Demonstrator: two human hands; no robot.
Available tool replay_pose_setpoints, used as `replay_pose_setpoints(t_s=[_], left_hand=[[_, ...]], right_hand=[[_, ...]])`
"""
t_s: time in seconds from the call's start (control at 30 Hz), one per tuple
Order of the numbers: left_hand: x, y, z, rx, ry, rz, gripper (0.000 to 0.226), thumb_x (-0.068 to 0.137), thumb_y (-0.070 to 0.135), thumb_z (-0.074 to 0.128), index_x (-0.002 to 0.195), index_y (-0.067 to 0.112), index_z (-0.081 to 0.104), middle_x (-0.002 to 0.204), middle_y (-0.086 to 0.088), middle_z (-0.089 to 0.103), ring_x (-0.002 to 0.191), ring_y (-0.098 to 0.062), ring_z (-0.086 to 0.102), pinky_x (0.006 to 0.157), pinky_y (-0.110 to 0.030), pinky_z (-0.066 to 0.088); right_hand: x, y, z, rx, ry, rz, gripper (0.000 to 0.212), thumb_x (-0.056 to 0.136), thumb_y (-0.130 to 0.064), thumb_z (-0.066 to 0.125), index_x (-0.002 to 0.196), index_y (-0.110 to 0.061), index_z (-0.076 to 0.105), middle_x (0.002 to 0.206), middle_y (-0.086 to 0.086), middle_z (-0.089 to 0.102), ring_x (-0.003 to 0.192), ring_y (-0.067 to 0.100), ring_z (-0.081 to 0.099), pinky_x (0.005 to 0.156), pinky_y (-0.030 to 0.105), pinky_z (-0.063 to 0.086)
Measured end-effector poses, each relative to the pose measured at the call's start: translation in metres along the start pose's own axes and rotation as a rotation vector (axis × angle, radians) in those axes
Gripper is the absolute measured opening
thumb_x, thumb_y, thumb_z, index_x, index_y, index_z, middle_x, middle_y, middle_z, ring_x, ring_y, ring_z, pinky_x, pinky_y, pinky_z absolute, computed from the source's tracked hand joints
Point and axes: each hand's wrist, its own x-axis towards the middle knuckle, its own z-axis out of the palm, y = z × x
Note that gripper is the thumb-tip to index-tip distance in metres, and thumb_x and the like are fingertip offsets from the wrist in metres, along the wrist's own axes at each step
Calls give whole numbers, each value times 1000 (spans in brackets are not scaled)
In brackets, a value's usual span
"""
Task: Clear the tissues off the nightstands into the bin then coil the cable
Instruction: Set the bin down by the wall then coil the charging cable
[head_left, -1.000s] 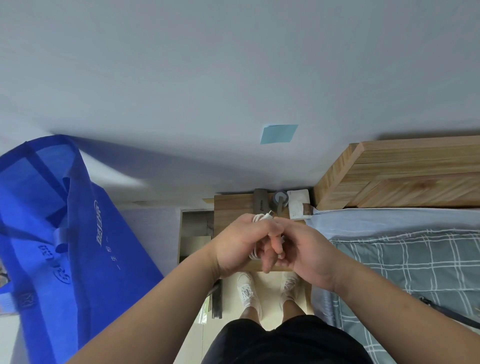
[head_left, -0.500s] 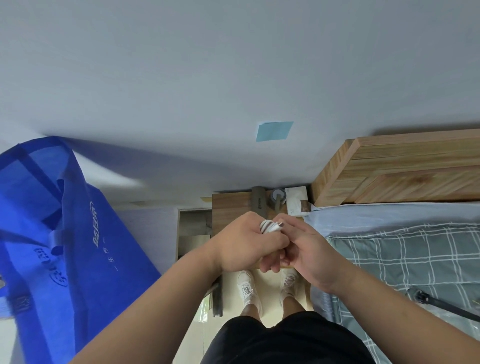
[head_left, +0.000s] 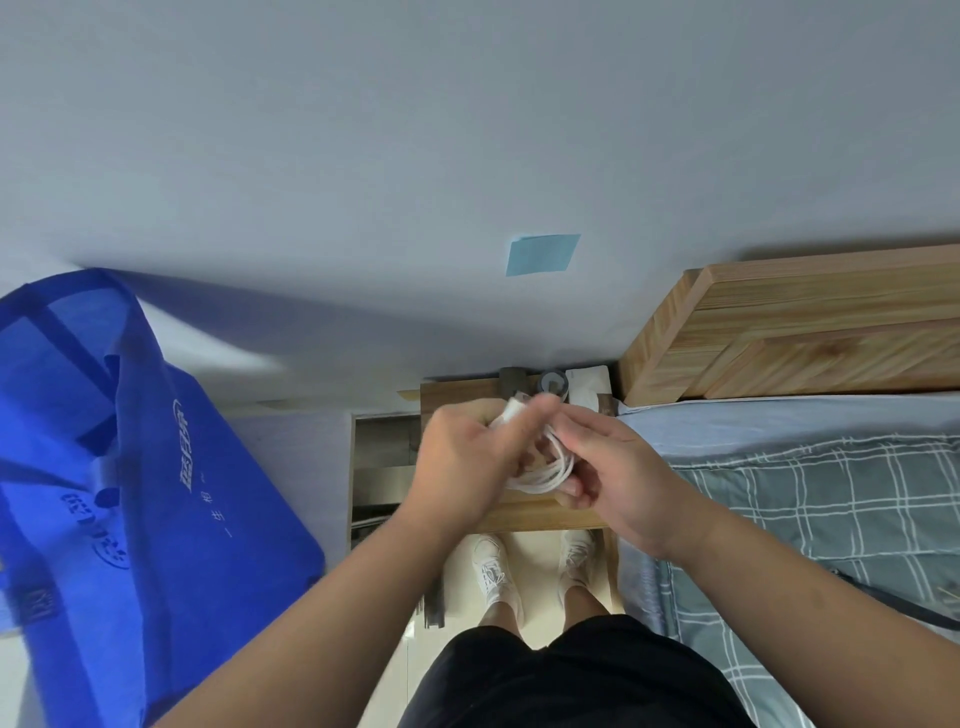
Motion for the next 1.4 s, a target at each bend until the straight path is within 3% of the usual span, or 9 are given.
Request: replay_pose_setpoints(t_s=[0.1, 0.3, 0.53, 0.67, 0.87, 0.97, 1.13, 1.27, 1.4], left_hand=[[8, -6, -7, -25, 5, -85, 69, 99, 64, 61, 49, 17, 56, 55, -15, 64, 52, -15, 58, 58, -30, 47], [12, -11, 1, -143, -33, -184, 67, 101, 68, 50, 46, 29, 49, 55, 3, 53, 60, -19, 53, 66, -33, 45], [11, -10, 2, -363, 51, -219, 62, 108, 56, 51, 52, 28, 53, 57, 3, 51, 47, -11, 48, 45, -22, 44], [10, -11, 5, -326, 115, -216, 65, 108, 53, 52, 50, 26, 52, 54, 2, 51, 45, -11, 49, 44, -22, 45], [11, -17, 3, -124, 174, -237, 64, 107, 53, 55, 56, 16, 54, 46, 7, 52, 42, -9, 49, 42, -21, 44], [13, -18, 6, -80, 132, -234, 65, 106, 54, 56, 71, 0, 63, 53, 3, 57, 49, -12, 53, 48, -27, 47], [17, -20, 0, -149, 33, -358, 64, 103, 67, 51, 57, 24, 64, 56, 4, 65, 51, -10, 64, 47, -24, 54], [18, -28, -1, -247, -29, -479, 69, 100, 74, 48, 91, 11, 75, 71, 1, 72, 59, -9, 69, 49, -23, 53], [16, -32, 0, -336, 3, -457, 76, 101, 76, 41, 105, 10, 78, 73, -3, 76, 57, -12, 70, 48, -24, 52]], right_hand=[[-2, -1, 6, 16, 7, 27, 38, 101, -39, 54, 87, -4, 53, 66, 4, 43, 53, 13, 39, 50, 28, 30], [-2, -14, 4, 165, 84, 61, 21, 96, -28, 64, 80, -14, 66, 67, 4, 49, 48, 10, 43, 45, 24, 31], [1, -9, 6, 524, 196, 127, 21, 79, -9, 73, 99, -6, 69, 73, 7, 69, 57, 12, 67, 53, 25, 59], [3, -4, 12, 436, 321, 143, 27, 72, -14, 80, 93, -6, 66, 73, 10, 73, 54, 13, 67, 48, 24, 58], [0, -4, 12, 180, 292, 134, 29, 103, -30, 64, 102, -5, 78, 92, 16, 73, 70, 19, 66, 61, 30, 60], [-3, -6, 15, -48, 249, 122, 9, 92, -23, 78, 97, -17, 84, 101, 12, 81, 79, 22, 65, 69, 29, 58], [-2, -6, 15, 15, 262, 140, 15, 86, -10, 81, 100, -17, 82, 105, 16, 80, 82, 21, 71, 58, 28, 53], [2, -1, 11, 349, 251, 118, 53, 77, -10, 78, 128, -11, 65, 105, 17, 80, 77, 17, 75, 56, 26, 57], [2, 6, 4, 419, 178, 82, 47, 82, -5, 70, 127, -17, 72, 106, 18, 78, 82, 22, 75, 66, 29, 61]])
